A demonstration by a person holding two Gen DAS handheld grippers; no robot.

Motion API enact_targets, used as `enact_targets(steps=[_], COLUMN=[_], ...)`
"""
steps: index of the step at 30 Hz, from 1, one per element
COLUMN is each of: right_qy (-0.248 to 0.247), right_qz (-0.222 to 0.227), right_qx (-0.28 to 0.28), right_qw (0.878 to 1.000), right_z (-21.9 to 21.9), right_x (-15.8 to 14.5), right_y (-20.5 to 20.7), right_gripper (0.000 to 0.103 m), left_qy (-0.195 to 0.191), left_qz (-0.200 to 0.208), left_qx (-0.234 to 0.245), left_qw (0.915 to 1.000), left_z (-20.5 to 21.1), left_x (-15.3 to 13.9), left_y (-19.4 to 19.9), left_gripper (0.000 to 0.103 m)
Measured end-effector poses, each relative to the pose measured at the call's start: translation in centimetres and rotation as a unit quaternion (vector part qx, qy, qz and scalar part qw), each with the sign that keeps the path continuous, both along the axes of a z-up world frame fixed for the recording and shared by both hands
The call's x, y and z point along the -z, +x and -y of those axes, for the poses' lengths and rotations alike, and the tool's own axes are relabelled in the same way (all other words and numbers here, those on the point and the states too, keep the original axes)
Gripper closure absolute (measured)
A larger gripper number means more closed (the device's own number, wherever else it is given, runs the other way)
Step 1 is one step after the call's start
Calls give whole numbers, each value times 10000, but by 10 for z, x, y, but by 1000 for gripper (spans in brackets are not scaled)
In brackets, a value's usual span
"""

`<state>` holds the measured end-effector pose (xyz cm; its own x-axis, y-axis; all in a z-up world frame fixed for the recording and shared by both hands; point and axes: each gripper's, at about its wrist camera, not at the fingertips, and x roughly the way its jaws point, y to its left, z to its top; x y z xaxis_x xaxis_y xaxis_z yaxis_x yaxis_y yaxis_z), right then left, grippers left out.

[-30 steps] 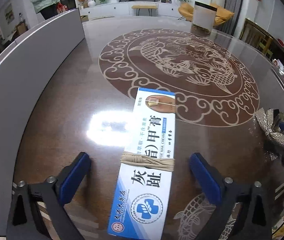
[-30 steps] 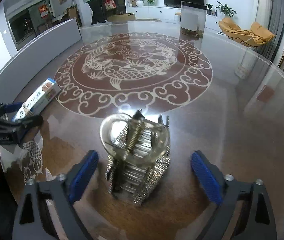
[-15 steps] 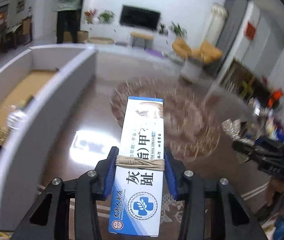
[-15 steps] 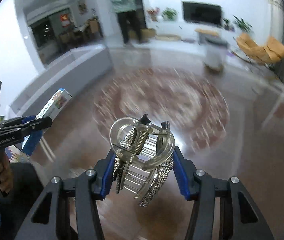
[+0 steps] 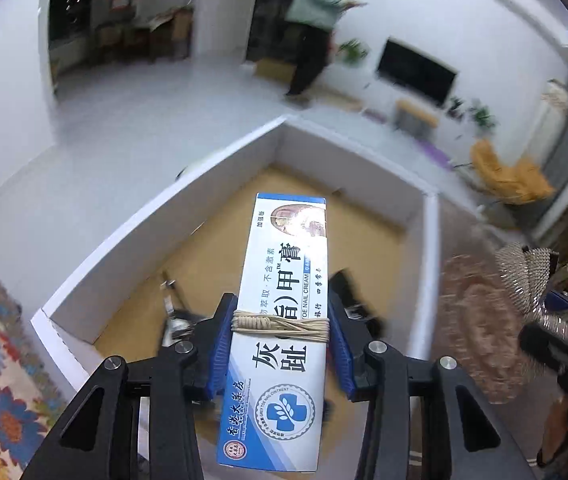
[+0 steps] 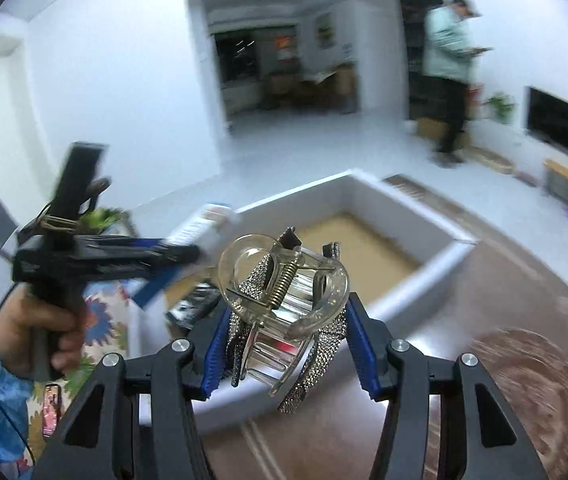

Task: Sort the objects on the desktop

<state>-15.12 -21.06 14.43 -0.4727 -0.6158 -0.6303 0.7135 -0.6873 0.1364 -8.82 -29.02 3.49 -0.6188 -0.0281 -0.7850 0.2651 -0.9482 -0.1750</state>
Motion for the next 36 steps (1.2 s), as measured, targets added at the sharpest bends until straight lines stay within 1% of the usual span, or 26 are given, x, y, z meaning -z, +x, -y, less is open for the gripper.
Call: enact_targets(steps=[1, 3, 5, 8, 10, 14, 15, 16, 17, 18, 19, 20, 24, 25, 26, 28, 30, 33, 36], right_qy=[64, 326, 582, 937, 1065, 1366, 1460, 1568, 1652, 1642, 1585, 1547, 1482, 1475, 1468, 1461, 1468, 1514, 1575], right_qz=[110, 385, 523, 696, 769, 822, 846, 864, 881, 892, 874, 825, 724, 705, 672, 581, 477, 457, 473], right_qx=[-104, -332, -456, -552, -611, -951, -1005, -1029, -1043, -1065, -1076, -1054, -1089, -1090, -1087, -1071, -998, -871, -729], right_qw=[9999, 9982, 9959, 9916, 9894, 9826, 9805, 9784, 9768, 9766, 9776, 9788, 9803, 9805, 9809, 9817, 9830, 9836, 9837], right_z=[16, 55, 78, 99, 105, 120, 120, 121, 122, 121, 118, 114, 100, 97, 90, 76, 64, 60, 55], right_x=[9, 37, 61, 94, 106, 123, 127, 131, 135, 135, 132, 128, 107, 101, 92, 74, 60, 40, 32], right_y=[-5, -17, -24, -33, -36, -33, -34, -35, -35, -34, -33, -32, -30, -29, -29, -33, -34, -39, -49], right_gripper=[50, 50, 50, 50, 50, 49, 47, 42, 28, 19, 16, 13, 11, 10, 9, 5, 2, 1, 1], left_qy=[9, 13, -47, -105, -137, -211, -211, -198, -183, -174, -194, -235, -248, -309, -365, -450, -489, -457, -375], left_qz=[154, 452, 712, 933, 1037, 1229, 1272, 1294, 1292, 1281, 1218, 1076, 756, 605, 492, 371, 323, 367, 327], left_qx=[-26, -44, -58, -79, -71, -127, -191, -304, -391, -448, -537, -623, -769, -826, -871, -941, -975, -1033, -1147], left_qw=[9999, 9990, 9974, 9956, 9945, 9921, 9915, 9909, 9907, 9906, 9909, 9920, 9939, 9943, 9943, 9939, 9935, 9929, 9922], left_z=[5, 11, 13, 16, 15, 16, 15, 17, 19, 27, 28, 28, 26, 22, 17, 10, -1, -14, -28], left_x=[12, 34, 55, 73, 81, 91, 91, 91, 90, 87, 84, 78, 52, 41, 32, 22, 14, 9, 6], left_y=[-6, -15, -22, -27, -32, -37, -37, -36, -34, -37, -33, -29, -14, -8, -3, 2, 8, 10, 15], left_gripper=[59, 59, 59, 60, 60, 59, 58, 55, 39, 17, 10, 6, 6, 6, 1, 0, 0, 0, 0])
